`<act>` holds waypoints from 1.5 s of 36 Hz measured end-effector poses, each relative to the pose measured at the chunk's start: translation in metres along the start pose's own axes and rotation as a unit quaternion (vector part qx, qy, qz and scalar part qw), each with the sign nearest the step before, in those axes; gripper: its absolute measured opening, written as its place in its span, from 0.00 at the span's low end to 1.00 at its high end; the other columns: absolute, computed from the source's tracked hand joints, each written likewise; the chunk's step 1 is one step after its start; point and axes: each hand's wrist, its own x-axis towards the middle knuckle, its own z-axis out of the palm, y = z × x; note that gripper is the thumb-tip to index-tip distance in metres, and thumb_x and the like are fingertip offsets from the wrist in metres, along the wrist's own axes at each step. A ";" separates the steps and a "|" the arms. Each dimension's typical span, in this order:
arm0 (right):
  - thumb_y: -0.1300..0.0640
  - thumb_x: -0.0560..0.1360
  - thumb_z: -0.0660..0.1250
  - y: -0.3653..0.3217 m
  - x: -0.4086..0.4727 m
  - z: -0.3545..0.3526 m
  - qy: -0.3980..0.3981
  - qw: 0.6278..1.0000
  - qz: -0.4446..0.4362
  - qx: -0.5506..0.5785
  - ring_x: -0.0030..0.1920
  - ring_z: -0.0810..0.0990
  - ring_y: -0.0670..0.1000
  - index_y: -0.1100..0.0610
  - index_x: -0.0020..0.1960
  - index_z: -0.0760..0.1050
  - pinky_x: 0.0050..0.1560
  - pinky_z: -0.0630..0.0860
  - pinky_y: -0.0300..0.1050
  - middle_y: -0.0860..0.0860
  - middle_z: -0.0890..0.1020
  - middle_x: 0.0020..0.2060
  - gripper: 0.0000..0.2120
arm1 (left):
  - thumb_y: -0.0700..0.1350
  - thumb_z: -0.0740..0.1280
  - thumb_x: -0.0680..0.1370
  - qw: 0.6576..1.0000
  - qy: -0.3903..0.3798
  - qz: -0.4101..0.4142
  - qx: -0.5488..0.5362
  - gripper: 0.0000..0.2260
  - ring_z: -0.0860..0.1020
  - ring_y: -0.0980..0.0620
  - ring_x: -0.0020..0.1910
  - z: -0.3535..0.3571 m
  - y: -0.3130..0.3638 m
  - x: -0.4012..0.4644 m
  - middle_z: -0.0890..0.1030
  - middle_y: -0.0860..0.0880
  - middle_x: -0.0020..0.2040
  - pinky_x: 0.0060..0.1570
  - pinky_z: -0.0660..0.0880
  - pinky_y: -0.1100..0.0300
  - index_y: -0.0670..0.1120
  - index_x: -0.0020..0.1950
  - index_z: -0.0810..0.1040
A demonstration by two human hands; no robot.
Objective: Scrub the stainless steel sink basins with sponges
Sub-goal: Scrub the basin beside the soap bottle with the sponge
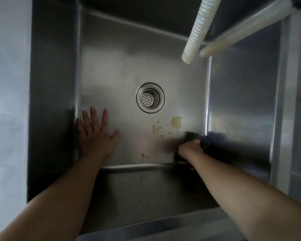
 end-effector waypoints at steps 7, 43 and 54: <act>0.46 0.75 0.64 -0.045 -0.017 -0.039 -0.151 0.982 0.075 0.090 0.32 0.83 0.63 0.63 0.51 0.77 0.29 0.79 0.57 0.63 0.83 0.38 0.18 | 0.70 0.52 0.77 1.000 0.020 0.001 -0.016 0.39 0.37 0.37 0.79 0.001 0.000 -0.002 0.38 0.40 0.81 0.71 0.27 0.44 0.54 0.82 0.41; 0.52 0.74 0.67 -0.037 -0.046 0.010 -0.062 0.970 0.026 0.235 0.69 0.71 0.62 0.55 0.77 0.55 0.68 0.71 0.59 0.59 0.67 0.72 0.36 | 0.69 0.51 0.78 0.999 0.013 0.010 -0.038 0.39 0.32 0.37 0.77 0.006 0.001 0.001 0.33 0.40 0.80 0.72 0.28 0.41 0.53 0.81 0.36; 0.55 0.81 0.57 -0.172 -0.084 -0.046 -0.233 0.874 0.026 0.425 0.20 0.79 0.61 0.59 0.40 0.76 0.20 0.73 0.66 0.58 0.82 0.25 0.15 | 0.69 0.51 0.78 0.999 0.026 0.010 -0.042 0.39 0.32 0.38 0.78 0.004 0.001 -0.001 0.33 0.41 0.80 0.74 0.30 0.41 0.54 0.81 0.37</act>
